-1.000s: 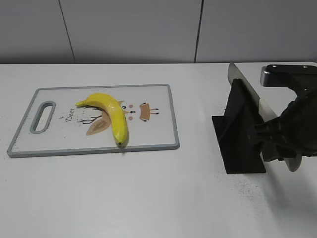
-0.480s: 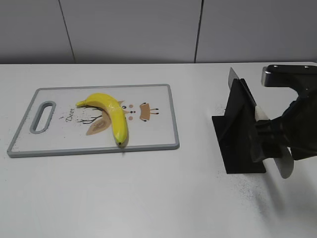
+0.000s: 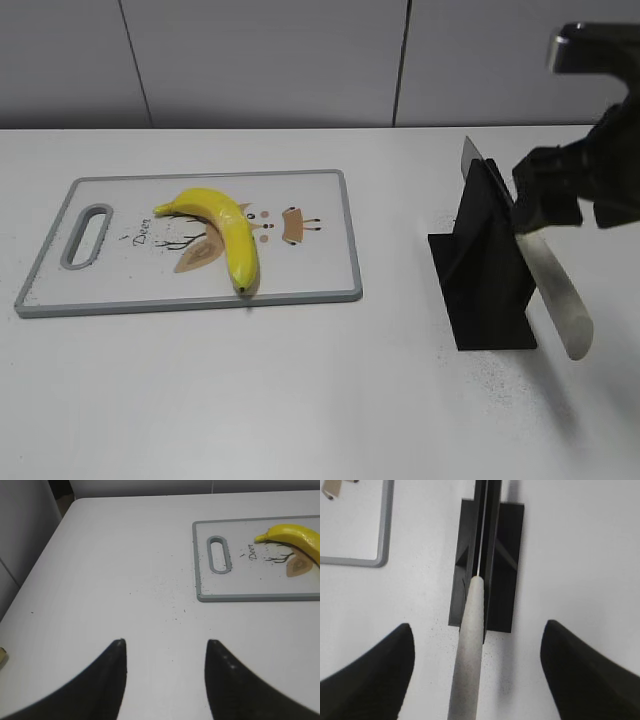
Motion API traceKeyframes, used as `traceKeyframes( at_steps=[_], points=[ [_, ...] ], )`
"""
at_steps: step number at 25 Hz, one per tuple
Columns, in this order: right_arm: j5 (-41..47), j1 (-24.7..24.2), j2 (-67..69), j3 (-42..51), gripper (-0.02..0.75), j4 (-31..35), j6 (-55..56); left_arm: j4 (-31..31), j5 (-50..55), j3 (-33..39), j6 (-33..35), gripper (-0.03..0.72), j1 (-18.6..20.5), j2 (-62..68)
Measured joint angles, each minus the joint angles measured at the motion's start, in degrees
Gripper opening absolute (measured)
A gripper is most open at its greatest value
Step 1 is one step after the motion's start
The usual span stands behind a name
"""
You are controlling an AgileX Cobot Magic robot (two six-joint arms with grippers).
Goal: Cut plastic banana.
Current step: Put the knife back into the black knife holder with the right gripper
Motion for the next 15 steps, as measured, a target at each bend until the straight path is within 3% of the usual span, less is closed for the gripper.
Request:
traceKeyframes(
  at_steps=[8, 15],
  points=[
    [6.82, 0.0, -10.49, -4.38, 0.608, -0.96, -5.8, 0.0, 0.0, 0.0, 0.0, 0.49, 0.0, 0.0],
    [12.06, 0.0, -25.61, 4.26, 0.599, -2.26, -6.62, 0.0, 0.0, 0.0, 0.0, 0.49, 0.0, 0.0]
  ],
)
